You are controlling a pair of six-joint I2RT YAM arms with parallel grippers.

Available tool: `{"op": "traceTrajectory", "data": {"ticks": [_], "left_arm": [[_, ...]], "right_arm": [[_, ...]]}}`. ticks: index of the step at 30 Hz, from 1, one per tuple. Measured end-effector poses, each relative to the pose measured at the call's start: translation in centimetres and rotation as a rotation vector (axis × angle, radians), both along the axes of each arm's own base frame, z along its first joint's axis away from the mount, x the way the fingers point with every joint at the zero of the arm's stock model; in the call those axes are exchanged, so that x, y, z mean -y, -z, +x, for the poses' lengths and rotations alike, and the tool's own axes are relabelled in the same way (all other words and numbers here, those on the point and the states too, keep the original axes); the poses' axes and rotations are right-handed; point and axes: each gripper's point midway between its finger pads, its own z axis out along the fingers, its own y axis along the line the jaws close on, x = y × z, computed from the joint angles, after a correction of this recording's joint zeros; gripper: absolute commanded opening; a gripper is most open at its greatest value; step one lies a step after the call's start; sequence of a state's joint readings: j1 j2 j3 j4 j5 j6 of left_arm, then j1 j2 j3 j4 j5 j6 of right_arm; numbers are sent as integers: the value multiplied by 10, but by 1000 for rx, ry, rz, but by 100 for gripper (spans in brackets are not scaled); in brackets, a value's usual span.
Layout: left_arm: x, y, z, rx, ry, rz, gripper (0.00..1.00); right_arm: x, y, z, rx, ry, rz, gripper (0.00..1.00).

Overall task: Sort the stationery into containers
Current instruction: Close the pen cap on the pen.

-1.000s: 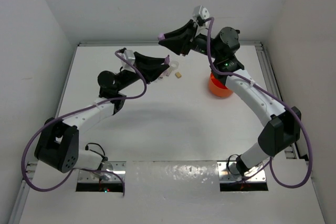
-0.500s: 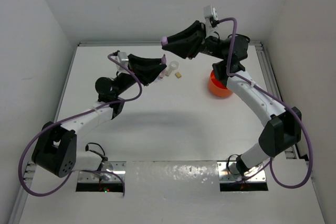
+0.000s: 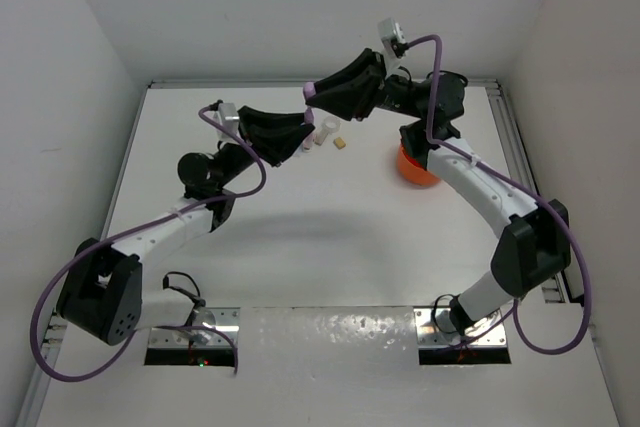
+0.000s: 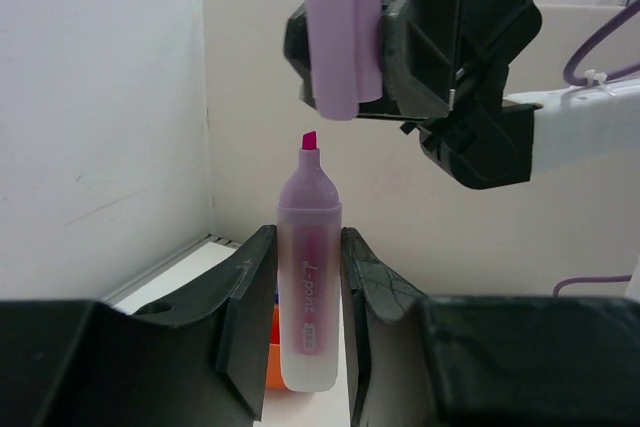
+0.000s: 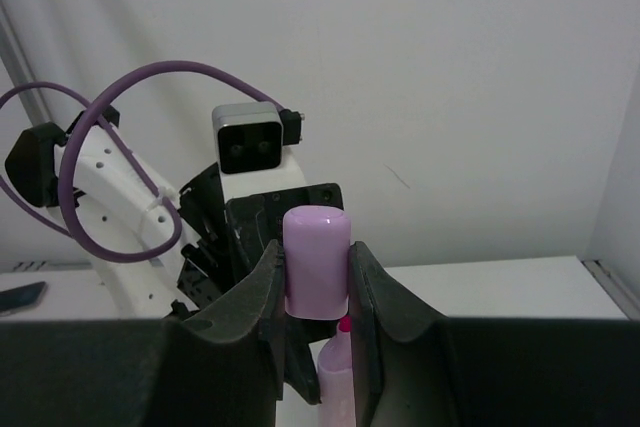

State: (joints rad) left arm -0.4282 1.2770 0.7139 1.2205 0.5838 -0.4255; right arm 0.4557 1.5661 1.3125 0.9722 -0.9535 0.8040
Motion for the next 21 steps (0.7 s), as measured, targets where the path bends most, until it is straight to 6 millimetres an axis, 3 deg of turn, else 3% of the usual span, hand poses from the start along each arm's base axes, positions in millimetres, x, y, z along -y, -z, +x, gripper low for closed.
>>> {"op": "traceTrajectory", "data": {"ticks": [11,21], "left_arm": [[-2,-1,-3,-4,-8,-12,0],[-6,0,0,-22,-33,-30,0]], "right_arm": [[-15,12,14,-64,-46,8,0],[-15,12,12,-71,-62,11,0]]}}
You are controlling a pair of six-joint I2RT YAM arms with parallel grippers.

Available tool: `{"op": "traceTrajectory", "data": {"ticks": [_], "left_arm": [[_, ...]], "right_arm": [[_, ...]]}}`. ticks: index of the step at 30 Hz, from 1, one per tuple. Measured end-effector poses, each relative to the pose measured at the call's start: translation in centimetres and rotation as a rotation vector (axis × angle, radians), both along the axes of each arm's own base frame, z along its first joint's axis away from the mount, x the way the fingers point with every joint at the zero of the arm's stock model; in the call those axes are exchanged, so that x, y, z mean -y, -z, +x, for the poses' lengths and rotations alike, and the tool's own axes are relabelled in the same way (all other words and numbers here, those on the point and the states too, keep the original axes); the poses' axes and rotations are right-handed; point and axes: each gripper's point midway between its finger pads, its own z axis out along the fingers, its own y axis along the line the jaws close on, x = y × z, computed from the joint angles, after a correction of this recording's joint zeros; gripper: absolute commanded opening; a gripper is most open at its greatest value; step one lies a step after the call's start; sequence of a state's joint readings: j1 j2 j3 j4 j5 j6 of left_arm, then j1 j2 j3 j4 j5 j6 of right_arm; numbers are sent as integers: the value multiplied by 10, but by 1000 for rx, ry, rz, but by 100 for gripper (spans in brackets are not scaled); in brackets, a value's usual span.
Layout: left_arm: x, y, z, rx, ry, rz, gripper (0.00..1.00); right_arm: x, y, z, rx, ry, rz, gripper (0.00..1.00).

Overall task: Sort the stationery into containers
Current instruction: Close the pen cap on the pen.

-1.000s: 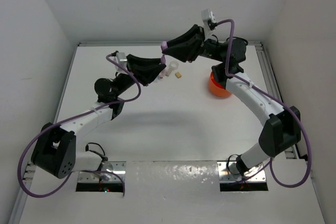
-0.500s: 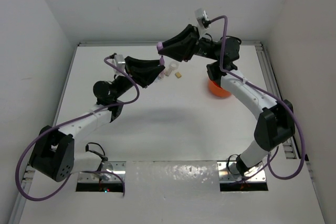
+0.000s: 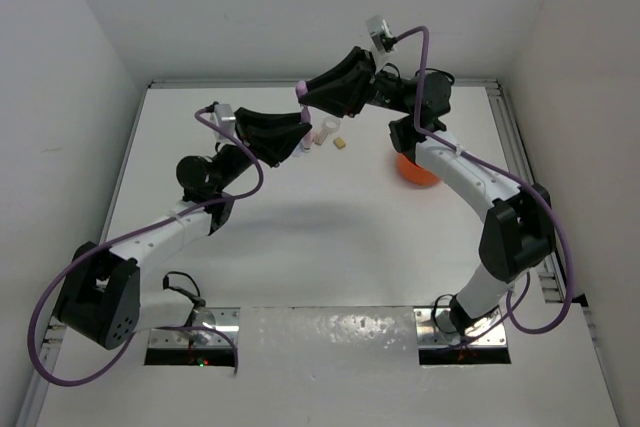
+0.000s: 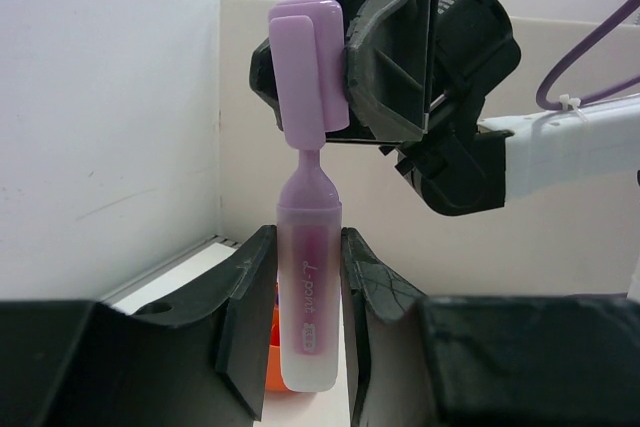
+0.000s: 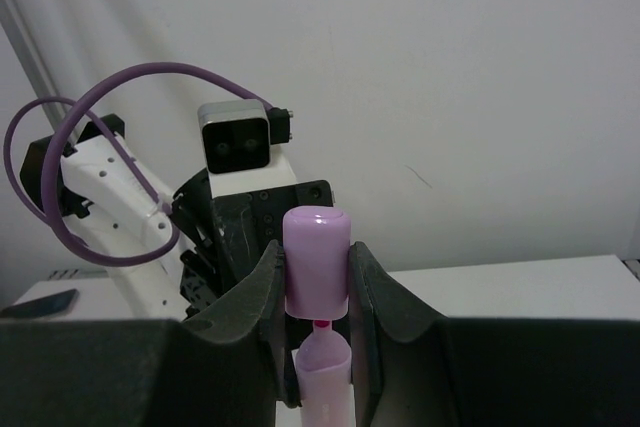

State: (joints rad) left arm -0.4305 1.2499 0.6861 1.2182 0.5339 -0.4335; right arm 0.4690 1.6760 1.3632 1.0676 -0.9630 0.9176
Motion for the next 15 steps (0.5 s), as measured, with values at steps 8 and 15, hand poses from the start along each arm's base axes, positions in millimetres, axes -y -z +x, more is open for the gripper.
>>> {"op": "traceTrajectory", "data": {"ticks": [8,15], "left_arm": [[-2,0,4,-12,-19,-11,0],[-3,-1,4,-7,-22,-13,0]], "right_arm": [[0,0,-1,-2,-7,-3,0],[-1,4,1,-14,-14,0,0]]}}
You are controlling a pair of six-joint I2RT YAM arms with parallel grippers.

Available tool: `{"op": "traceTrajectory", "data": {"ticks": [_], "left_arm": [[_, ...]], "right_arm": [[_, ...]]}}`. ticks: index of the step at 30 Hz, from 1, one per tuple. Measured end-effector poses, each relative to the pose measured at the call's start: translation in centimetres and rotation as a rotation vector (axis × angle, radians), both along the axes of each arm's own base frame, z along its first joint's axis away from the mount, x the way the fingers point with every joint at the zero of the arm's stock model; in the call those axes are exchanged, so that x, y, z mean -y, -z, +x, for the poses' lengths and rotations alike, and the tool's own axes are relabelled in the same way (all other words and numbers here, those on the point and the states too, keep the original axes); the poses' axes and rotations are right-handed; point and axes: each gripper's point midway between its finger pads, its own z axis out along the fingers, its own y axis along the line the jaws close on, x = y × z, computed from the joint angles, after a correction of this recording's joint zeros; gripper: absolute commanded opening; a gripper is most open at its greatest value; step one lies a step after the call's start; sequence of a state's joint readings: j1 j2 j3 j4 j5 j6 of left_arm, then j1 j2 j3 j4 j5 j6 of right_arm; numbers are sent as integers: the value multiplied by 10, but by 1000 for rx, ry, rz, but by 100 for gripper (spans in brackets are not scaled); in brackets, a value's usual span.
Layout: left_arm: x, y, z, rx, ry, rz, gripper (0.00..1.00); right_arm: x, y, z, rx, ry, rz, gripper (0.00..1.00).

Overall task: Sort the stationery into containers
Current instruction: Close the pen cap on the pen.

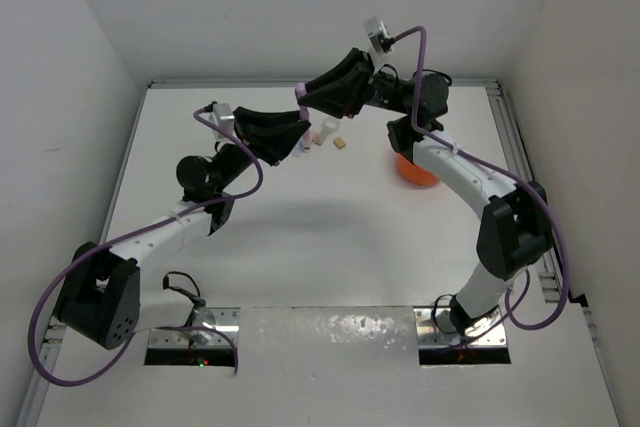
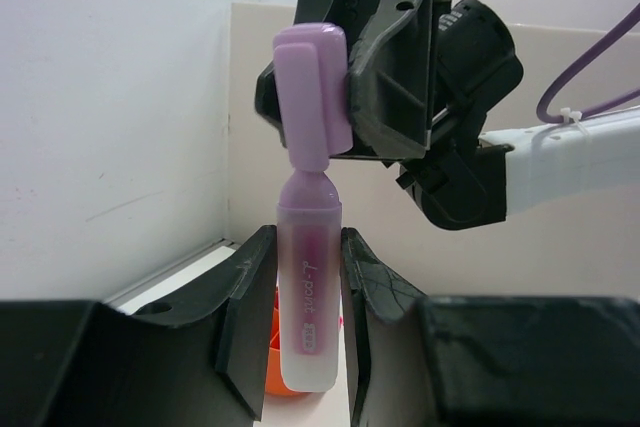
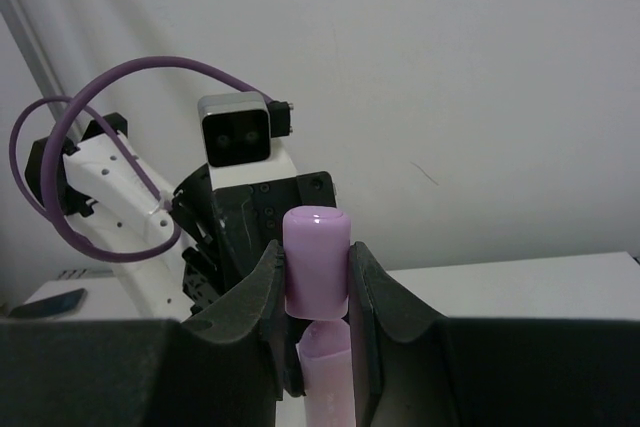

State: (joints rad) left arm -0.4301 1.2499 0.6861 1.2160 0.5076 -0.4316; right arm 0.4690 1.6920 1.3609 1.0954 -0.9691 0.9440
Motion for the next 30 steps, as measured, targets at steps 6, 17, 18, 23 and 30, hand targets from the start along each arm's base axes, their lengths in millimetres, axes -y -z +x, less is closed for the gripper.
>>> {"op": "traceTrajectory", "data": {"ticks": [6,17,18,23,30], "left_arm": [[0,-1,0,2,0,-1,0],[-5,2,7,-14,-24,2,0],[-6,3,6,-13,-22,5,0],[-5,2,4,9,-3,17,0],[0,14,8,-49,38,27,0]], "right_arm": [[-4,12,8,-37,-5,-11,0],[-1,16,5,-64,-20,21,0],[-1,16,4,-70,-25,23,0],[0,17,0,-81,-40,31,0],[3,31,6,-113,-6,42,0]]}}
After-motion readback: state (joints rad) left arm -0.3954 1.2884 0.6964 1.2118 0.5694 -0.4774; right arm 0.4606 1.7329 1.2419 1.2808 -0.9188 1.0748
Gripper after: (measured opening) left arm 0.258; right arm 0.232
